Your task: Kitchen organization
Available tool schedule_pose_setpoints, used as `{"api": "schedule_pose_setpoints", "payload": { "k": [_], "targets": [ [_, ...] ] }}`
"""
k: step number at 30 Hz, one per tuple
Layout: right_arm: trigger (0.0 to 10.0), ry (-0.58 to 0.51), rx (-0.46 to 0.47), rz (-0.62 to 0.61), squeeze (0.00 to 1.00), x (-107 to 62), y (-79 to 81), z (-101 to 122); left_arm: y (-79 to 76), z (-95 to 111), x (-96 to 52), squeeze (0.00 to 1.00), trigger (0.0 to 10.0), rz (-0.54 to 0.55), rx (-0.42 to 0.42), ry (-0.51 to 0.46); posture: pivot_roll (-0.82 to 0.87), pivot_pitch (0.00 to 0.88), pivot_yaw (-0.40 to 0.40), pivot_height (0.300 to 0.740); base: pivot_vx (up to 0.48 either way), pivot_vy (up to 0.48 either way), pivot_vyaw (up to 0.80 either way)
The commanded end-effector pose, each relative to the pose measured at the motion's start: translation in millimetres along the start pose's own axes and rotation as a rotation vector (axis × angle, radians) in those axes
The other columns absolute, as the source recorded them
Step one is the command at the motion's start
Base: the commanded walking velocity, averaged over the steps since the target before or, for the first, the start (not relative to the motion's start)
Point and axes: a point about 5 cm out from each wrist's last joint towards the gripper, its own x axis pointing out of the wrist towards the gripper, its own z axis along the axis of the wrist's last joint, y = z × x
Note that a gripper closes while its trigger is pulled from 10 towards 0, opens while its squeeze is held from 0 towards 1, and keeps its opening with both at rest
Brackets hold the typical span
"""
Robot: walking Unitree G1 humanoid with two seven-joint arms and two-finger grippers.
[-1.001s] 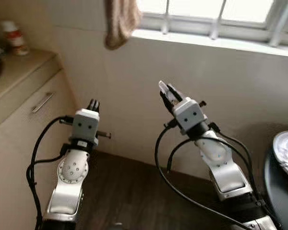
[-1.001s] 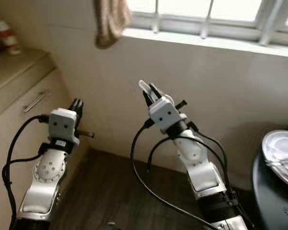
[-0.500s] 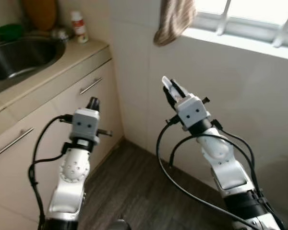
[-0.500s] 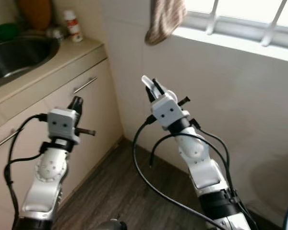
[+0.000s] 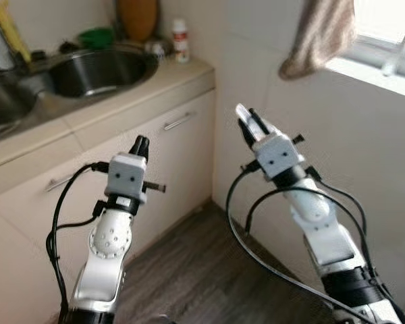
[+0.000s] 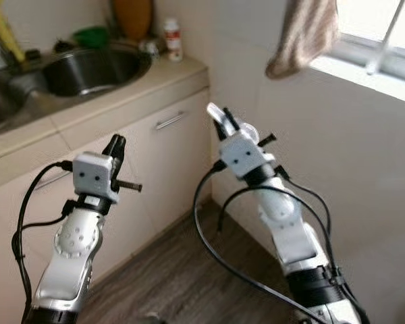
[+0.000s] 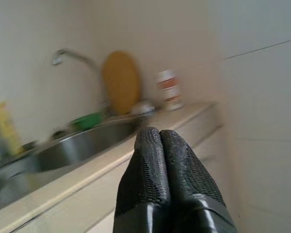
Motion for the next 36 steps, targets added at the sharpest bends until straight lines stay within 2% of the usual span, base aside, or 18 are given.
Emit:
{"api": "schedule_pose_setpoints", "payload": {
  "k": [1,16,28,36],
  "targets": [
    [0.0,-0.039,-0.002,0.008,0.00,6.6,4.1,7.3,6.5,-1.1,-0.5,0.00,10.0,0.018,0.010,0.006,-0.04,0.004,-0.027,0.740,0.416,0.000,0.80],
    [0.0,-0.057,-0.006,0.001,0.00,10.4,3.9,9.3,7.2,-1.1,1.2,0.00,10.0,0.022,0.013,0.008,-0.04,0.009,-0.030,0.740,0.400,0.000,0.80],
    [0.0,-0.060,-0.007,-0.005,0.00,11.3,3.2,8.5,5.5,1.0,3.0,0.00,10.0,0.031,-0.013,-0.003,-0.04,0.008,-0.030,0.740,0.000,0.000,0.80],
    [0.0,-0.058,-0.008,-0.009,0.00,11.6,3.0,7.4,5.2,1.7,3.3,0.00,10.0,0.027,0.010,-0.011,-0.04,0.000,-0.029,0.740,0.000,0.000,0.80]
  ]
}}
